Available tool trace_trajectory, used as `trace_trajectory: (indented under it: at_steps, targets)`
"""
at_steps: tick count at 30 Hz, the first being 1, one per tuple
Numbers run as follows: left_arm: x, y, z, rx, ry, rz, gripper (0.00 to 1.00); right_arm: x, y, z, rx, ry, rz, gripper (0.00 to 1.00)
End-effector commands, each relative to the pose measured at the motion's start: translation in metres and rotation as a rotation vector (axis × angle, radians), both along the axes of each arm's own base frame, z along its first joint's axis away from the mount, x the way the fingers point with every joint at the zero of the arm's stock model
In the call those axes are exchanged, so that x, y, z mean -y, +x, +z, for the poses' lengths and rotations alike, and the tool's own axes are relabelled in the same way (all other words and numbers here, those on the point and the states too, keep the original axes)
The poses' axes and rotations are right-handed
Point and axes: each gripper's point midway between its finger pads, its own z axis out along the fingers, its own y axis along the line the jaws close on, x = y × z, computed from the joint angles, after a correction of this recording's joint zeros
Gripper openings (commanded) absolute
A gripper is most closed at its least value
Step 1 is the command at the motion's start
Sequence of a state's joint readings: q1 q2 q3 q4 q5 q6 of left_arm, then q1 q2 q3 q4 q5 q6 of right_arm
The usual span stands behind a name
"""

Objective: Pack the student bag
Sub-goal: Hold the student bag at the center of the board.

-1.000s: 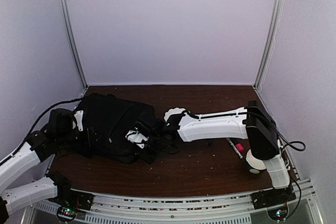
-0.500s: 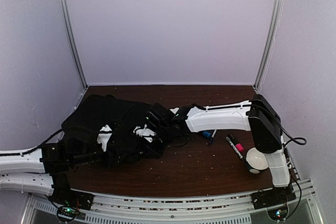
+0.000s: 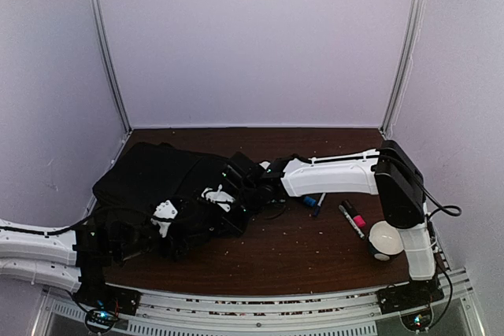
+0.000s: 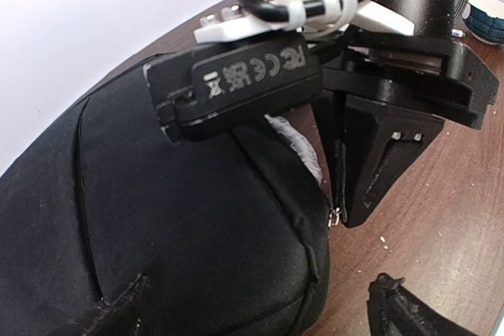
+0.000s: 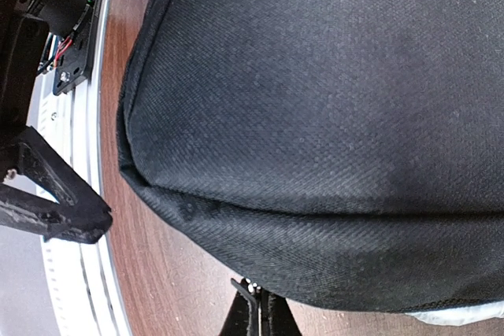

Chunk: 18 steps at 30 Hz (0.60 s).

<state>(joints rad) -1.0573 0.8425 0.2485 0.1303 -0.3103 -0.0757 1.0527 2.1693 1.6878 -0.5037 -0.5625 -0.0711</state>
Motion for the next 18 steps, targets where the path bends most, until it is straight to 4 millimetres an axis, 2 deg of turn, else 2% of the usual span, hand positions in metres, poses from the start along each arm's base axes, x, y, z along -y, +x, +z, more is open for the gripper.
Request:
trace_trajectory:
  at_steps: [1, 10, 11, 13, 18]
  targets:
    - [0.004, 0.006, 0.015, 0.1, 0.002, -0.001, 0.98, 0.0, -0.009, 0.029, -0.039, 0.062, 0.023, 0.0]
    - [0.013, 0.009, 0.012, 0.144, 0.079, -0.006, 0.98, -0.003, -0.008, 0.032, -0.073, 0.082, 0.013, 0.0]
    - [0.014, 0.008, 0.008, 0.143, 0.097, -0.014, 0.96, -0.003, -0.008, 0.033, -0.075, 0.082, 0.012, 0.0]
    - [0.022, 0.01, 0.013, 0.157, 0.118, -0.025, 0.9, -0.003, -0.007, 0.034, -0.077, 0.087, 0.011, 0.0]
    - [0.03, 0.016, 0.017, 0.192, 0.186, -0.011, 0.7, -0.002, -0.007, 0.033, -0.079, 0.083, 0.012, 0.0]
